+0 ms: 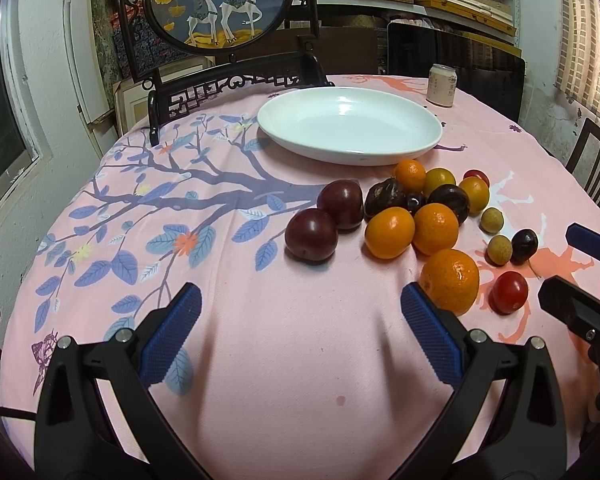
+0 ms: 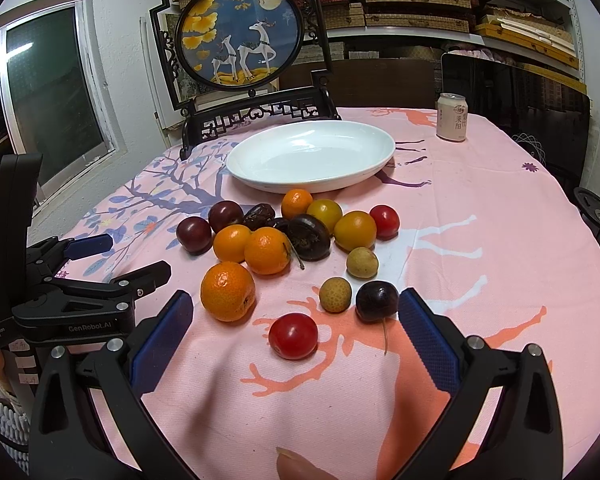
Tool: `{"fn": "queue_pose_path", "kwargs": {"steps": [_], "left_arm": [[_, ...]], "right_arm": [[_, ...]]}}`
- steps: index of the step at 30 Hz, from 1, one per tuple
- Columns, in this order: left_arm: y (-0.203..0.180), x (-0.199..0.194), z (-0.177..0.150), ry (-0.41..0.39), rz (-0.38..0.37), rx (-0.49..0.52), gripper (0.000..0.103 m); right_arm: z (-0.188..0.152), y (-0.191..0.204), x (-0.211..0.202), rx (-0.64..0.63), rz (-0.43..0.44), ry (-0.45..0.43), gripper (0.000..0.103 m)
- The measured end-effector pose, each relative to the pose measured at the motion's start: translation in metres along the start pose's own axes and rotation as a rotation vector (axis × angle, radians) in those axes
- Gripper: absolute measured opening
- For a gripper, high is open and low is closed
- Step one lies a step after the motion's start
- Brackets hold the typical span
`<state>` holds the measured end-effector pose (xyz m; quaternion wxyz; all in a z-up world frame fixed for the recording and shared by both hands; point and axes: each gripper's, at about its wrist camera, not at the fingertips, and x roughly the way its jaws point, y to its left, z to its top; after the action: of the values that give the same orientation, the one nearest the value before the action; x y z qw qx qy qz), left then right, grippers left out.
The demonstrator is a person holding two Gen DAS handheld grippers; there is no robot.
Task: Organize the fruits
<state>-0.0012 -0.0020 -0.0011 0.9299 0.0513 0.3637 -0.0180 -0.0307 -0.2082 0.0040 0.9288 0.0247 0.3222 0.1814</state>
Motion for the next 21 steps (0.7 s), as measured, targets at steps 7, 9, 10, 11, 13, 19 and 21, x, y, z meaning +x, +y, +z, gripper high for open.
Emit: {"fn": "queue_pose_path", "kwargs": {"steps": [7,9,10,11,13,19,21], "left_arm": [[0.0002,0.0000,0.0000,0.001,0.000,-0.001,0.101],[0.0003,0.0000,0.0000,0.001,-0.001,0.000,0.101],[0.0003,0.0000,0.0000,0.001,-0.001,0.000,0.101],[0.0003,-0.0001,-0.0001,0.001,-0.001,0.000,0.101],[0.0005,0.0001,0.0001,0.000,-0.001,0.000,0.101],[0.0007,0.0000,0.0001,0.000,-0.002,0.000,0.101],[0.0007,0.0001,0.0002,0.001,-0.002,0.000,0.101]], "right_arm": [[-0.0001,-0.0002,0.0003,0.000,0.000,0.000,0.102],[-0.0002,-0.0006,0.0002,0.000,-0.001,0.000,0.102],[-0.0001,-0.0008,-0.0001,0.000,0.000,0.000,0.102],[-0.0001,-0.0011,-0.0002,0.000,0.000,0.000,0.102],[0.0000,-0.0017,-0.0003,0.000,0.000,0.000,0.102],[-0.0001,0.0001,-0.0003,0.000,0.000,0.000,0.102],[-0.0002,0.0002,-0.0003,0.000,-0.001,0.001,0.102]]}}
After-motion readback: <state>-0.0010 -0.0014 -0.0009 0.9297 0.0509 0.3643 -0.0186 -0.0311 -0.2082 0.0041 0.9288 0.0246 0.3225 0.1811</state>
